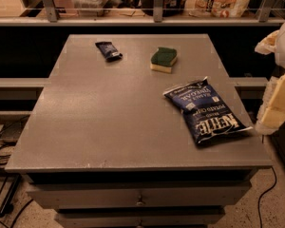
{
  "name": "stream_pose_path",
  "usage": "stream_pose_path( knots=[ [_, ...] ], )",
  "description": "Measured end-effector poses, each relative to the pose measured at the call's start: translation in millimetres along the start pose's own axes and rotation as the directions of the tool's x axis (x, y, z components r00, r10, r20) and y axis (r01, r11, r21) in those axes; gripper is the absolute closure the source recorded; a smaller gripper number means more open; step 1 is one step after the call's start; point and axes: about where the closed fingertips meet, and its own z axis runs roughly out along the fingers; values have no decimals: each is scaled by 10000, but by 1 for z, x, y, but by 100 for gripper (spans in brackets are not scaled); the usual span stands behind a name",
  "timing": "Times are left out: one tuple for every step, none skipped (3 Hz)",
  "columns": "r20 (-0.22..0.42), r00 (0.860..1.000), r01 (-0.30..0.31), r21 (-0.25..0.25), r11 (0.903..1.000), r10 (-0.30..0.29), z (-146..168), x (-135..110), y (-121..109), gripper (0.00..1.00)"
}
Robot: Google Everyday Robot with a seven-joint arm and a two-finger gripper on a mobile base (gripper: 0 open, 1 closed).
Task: Pick blue chip bag
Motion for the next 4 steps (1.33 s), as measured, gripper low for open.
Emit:
stream_pose_path(
  knots=[
    [2, 10000, 0, 1, 10000, 0, 0, 0, 0, 0],
    [563, 9984, 35, -310, 9995, -18, 17, -3, -2, 0],
    [1611, 9864, -223, -729, 9971, 338, 53, -7, -2, 0],
    [2737, 9583, -689, -583, 9959, 823, 85, -18, -12, 0]
  ],
)
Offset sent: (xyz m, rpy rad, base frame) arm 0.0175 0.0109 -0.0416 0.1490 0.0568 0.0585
